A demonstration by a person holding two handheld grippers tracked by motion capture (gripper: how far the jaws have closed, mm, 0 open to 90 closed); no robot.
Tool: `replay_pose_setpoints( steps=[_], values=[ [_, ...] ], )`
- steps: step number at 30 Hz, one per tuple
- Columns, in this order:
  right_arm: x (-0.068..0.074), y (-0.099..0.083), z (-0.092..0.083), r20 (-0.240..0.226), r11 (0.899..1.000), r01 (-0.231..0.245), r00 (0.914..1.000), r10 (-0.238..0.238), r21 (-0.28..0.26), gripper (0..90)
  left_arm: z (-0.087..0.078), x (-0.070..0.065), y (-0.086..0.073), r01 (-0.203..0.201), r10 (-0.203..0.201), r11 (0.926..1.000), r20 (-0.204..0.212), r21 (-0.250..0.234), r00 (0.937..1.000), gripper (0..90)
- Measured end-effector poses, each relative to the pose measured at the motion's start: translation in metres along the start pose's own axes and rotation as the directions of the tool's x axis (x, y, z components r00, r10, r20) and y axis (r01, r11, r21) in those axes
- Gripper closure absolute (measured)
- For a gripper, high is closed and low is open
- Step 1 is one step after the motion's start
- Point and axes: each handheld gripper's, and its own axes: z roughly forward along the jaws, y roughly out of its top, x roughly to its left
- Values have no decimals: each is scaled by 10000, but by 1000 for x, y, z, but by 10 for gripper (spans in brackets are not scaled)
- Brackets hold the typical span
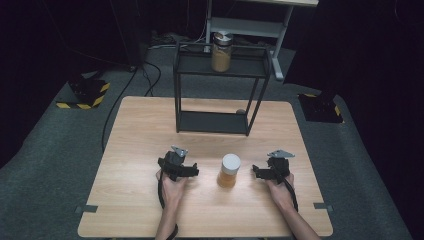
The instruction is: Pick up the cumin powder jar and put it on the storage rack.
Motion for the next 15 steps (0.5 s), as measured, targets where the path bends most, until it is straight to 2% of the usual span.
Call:
replay_pose_setpoints(
  steps=[15],
  values=[
    [2,0,0,64,10000,-46,10000,46,4,90,0,-3,0,105,-105,9999,-121,-4,9999,6]
  ],
)
